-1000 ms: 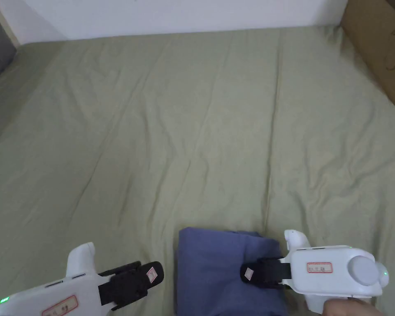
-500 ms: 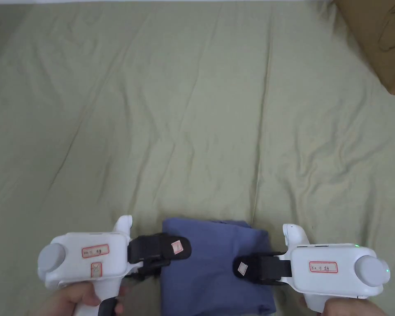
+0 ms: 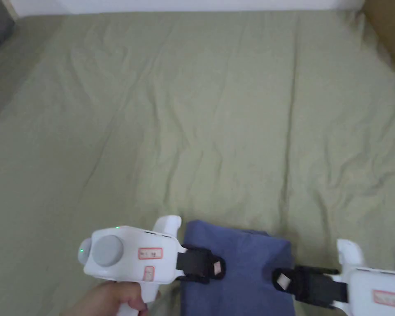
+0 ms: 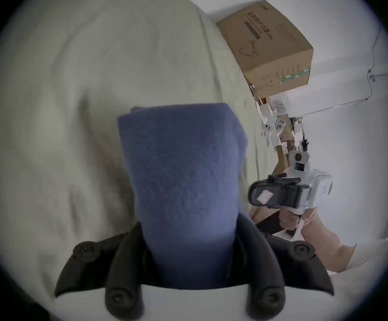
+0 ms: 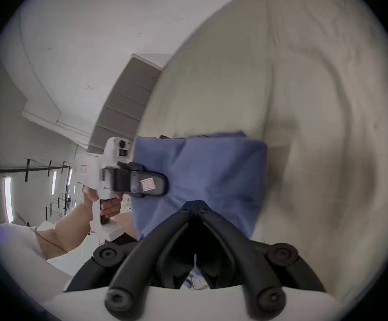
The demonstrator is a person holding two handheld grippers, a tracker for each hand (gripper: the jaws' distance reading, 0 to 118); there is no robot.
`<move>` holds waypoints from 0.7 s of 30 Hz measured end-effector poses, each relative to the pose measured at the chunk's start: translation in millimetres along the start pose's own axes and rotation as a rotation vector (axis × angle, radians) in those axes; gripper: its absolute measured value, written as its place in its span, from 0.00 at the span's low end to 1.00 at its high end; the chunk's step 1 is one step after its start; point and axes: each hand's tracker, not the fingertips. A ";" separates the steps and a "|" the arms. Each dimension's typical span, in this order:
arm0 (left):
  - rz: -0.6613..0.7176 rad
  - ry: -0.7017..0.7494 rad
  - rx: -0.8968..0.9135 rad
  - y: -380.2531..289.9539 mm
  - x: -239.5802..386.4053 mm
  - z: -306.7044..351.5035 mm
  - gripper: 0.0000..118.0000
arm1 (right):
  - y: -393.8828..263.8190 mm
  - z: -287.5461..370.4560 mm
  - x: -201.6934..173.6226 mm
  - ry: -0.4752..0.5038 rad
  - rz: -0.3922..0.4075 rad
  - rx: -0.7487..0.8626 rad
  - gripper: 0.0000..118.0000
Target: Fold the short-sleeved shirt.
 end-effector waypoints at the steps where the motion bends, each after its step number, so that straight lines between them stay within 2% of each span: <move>1: -0.002 -0.001 0.008 2.7 3.3 13.1 0.26 | -2.5 10.0 -9.0 0.009 0.022 0.023 0.00; 3: -0.038 0.055 0.013 2.6 -0.4 50.2 0.26 | -7.1 28.8 -25.0 0.024 0.030 0.035 0.00; 6: -0.106 0.235 -0.005 7.5 -19.2 117.1 0.26 | -14.7 48.7 -55.3 0.019 0.090 0.063 0.00; 8: -0.103 0.381 -0.016 11.1 -43.2 159.2 0.26 | -19.3 57.3 -68.9 0.011 0.120 0.071 0.00; 10: -0.085 0.552 -0.040 19.8 -70.3 190.3 0.26 | -18.9 65.2 -78.3 -0.028 0.184 0.081 0.00; 12: -0.076 0.698 -0.082 23.5 -98.6 222.3 0.26 | -17.7 69.4 -89.4 -0.024 0.196 0.082 0.00; 13: -0.089 0.758 -0.090 26.8 -112.7 233.2 0.26 | -15.6 70.5 -94.1 -0.028 0.200 0.081 0.00; 14: -0.116 0.822 -0.111 27.1 -126.8 246.8 0.26 | -10.5 63.0 -117.0 -0.036 0.212 0.080 0.00; 16: -0.090 0.943 -0.130 28.3 -157.8 270.2 0.26 | -5.4 64.0 -132.7 -0.064 0.249 0.102 0.00; 18: -0.072 1.053 -0.171 30.0 -185.4 284.2 0.25 | 0.2 64.8 -149.1 -0.040 0.264 0.117 0.00; 21: -0.090 1.149 -0.185 29.5 -203.7 294.5 0.25 | 9.2 64.7 -168.5 -0.037 0.288 0.140 0.00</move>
